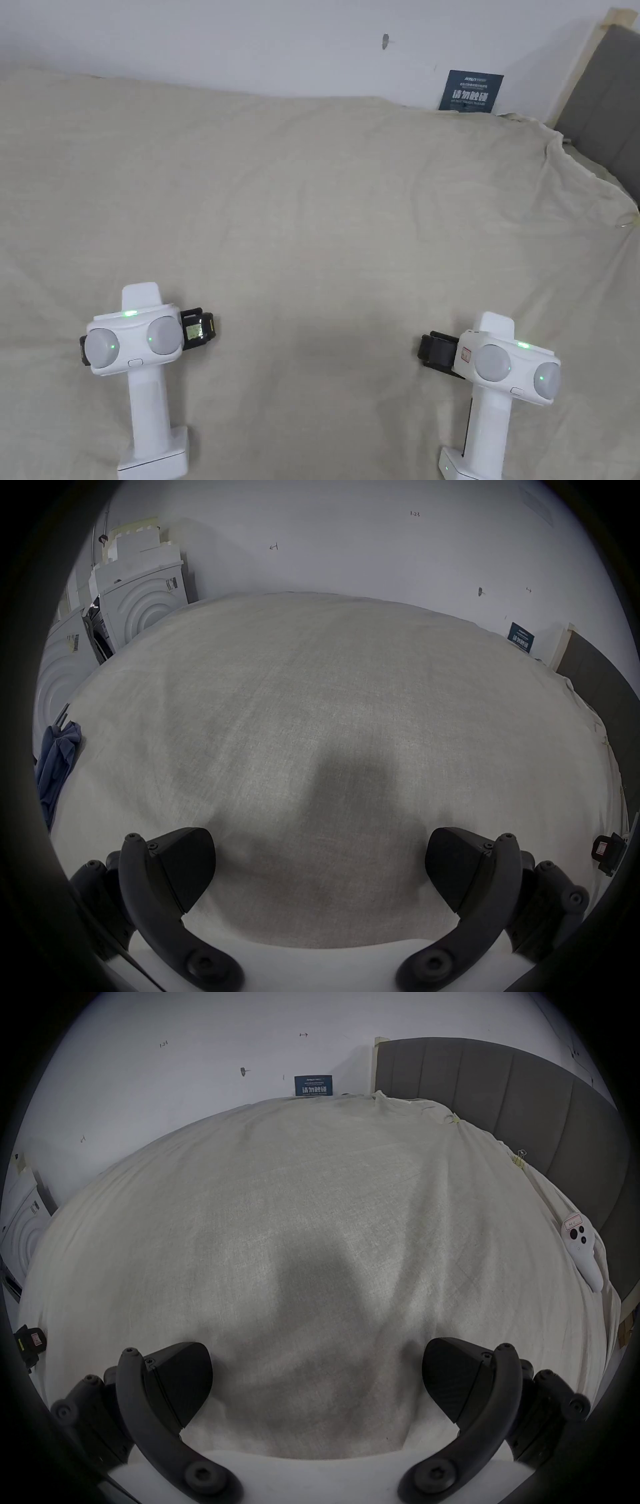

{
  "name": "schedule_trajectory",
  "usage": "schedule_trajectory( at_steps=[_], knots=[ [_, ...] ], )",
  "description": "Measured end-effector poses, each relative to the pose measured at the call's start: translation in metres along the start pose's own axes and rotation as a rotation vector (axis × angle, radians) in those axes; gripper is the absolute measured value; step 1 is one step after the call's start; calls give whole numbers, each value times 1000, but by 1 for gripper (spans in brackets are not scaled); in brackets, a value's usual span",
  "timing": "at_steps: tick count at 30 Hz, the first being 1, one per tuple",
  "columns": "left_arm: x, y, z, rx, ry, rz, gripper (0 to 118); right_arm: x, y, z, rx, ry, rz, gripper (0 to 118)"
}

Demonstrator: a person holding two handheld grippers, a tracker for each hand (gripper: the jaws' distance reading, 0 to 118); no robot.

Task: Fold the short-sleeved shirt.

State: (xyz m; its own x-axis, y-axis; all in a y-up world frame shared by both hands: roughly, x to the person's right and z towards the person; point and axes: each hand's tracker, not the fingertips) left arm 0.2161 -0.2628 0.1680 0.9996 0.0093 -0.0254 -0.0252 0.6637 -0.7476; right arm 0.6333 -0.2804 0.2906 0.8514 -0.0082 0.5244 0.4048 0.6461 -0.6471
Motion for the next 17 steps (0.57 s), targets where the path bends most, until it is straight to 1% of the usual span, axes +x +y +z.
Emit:
schedule_trajectory(
  at_steps=[17],
  knots=[
    [0, 0, 1, 0, 0, 0, 118, -5, -5, 7, 0, 0, -1, 118]
  ],
)
